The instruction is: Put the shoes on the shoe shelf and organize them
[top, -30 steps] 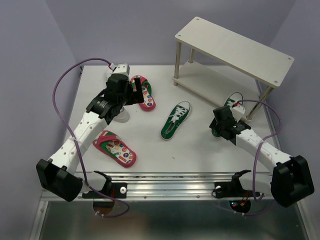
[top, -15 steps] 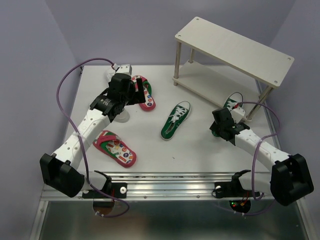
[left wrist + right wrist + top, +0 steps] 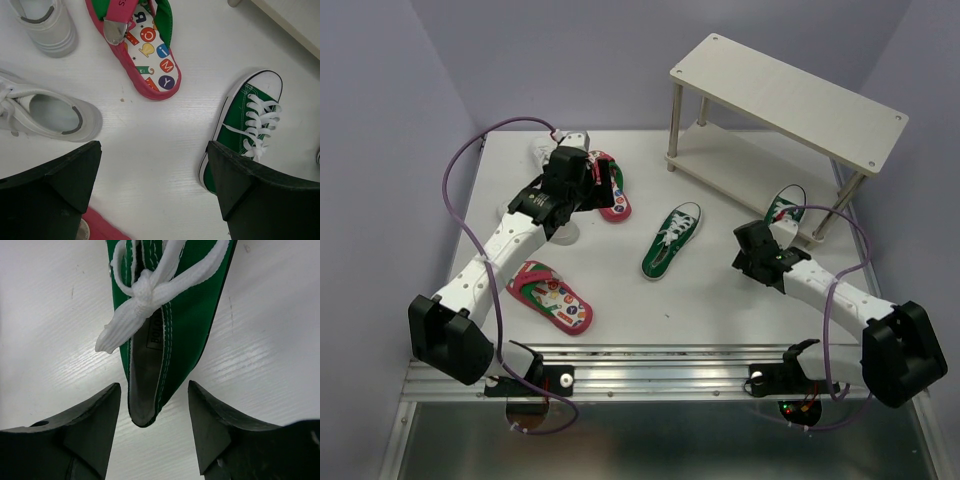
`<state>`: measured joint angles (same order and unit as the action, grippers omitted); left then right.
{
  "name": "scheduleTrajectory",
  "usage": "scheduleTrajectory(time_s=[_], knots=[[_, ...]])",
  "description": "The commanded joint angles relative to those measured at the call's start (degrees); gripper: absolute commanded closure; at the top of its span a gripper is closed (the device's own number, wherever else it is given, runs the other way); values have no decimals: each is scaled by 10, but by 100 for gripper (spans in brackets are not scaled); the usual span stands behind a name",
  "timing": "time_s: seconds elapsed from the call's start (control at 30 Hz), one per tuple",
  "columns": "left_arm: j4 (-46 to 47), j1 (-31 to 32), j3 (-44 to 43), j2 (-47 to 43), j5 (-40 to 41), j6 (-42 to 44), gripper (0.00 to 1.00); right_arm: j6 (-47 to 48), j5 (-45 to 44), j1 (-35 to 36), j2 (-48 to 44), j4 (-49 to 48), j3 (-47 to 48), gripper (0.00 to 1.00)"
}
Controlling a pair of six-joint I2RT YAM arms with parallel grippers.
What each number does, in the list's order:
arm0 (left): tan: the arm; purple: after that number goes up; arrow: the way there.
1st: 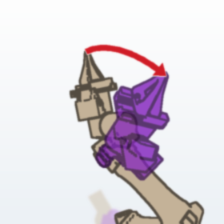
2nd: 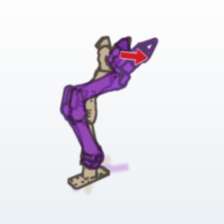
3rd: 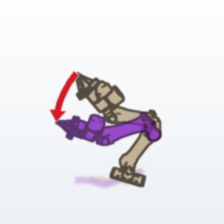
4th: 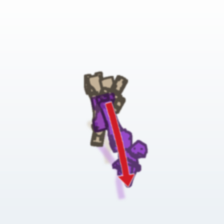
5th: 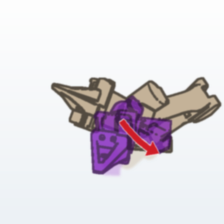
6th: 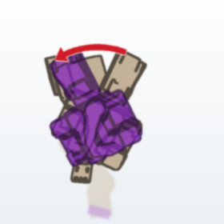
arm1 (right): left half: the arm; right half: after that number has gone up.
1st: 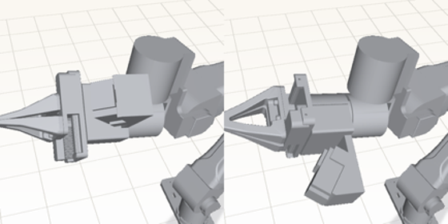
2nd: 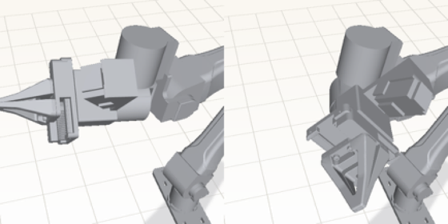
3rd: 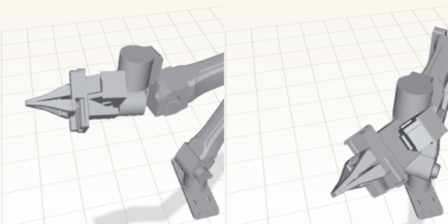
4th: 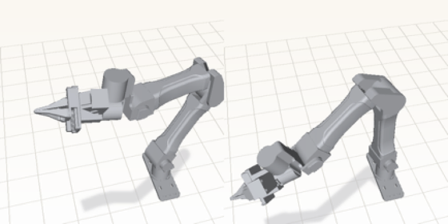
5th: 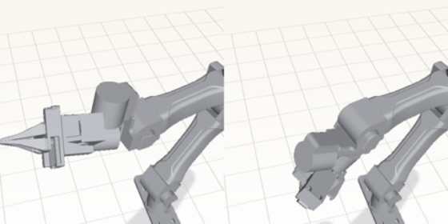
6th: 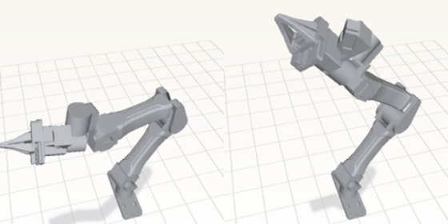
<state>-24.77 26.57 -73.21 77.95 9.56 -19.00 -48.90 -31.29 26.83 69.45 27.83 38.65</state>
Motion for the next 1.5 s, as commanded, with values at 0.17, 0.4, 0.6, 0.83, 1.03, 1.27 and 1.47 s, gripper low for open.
scheduleTrajectory(time_s=[0.17,0.4,0.6,0.83,1.03,1.27,1.47], knots=[[26,3,-32,1,-4,-4,2,-29,-33,9,25,-5,17,80],[26,4,-36,4,-4,-2,2,-9,-75,9,18,20,59,99],[25,4,-37,4,-5,-2,2,51,-124,9,9,37,125,99],[19,5,-34,-2,-1,-1,2,79,-158,9,14,38,164,99],[12,5,-34,-8,3,3,2,88,-136,-29,60,36,194,99],[9,5,-33,-13,6,6,2,120,-115,-82,74,3,199,99],[7,6,-26,-22,11,5,2,155,-100,-110,86,-27,200,99]])
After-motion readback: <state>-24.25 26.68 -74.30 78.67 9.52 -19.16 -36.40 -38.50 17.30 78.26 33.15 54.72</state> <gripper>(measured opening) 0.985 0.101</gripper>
